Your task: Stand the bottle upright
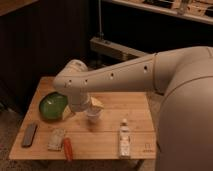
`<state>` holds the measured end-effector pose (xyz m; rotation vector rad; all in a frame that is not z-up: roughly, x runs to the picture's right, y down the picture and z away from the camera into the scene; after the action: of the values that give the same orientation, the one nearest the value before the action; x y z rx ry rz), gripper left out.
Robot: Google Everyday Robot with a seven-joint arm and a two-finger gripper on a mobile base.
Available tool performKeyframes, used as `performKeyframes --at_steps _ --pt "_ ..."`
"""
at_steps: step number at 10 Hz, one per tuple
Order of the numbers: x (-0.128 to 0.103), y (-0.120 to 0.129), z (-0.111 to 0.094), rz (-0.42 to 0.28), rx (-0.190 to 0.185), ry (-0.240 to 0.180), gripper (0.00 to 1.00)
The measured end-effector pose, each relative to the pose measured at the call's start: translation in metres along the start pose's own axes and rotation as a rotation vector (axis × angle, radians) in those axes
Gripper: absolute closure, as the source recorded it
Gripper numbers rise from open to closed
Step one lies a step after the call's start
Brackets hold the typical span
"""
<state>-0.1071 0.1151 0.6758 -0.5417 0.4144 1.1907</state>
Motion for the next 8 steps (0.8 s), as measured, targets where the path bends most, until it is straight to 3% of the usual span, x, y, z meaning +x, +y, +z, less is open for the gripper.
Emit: performKeyframes --at_steps 2,3,6,7,8 --pt "-0.001 -0.005 0.000 0.036 -0.002 -0.008 0.00" --pt "-0.005 -0.020 0.003 0.077 -0.010 -0.010 0.00" --pt "-0.012 -0.046 0.021 0.182 -0.080 -0.002 0.00" --pt "-0.013 -0.055 0.029 0.201 -0.133 -0.010 0.00" --pt "-0.013 -0.068 0.038 0.224 -0.162 -0.011 0.00"
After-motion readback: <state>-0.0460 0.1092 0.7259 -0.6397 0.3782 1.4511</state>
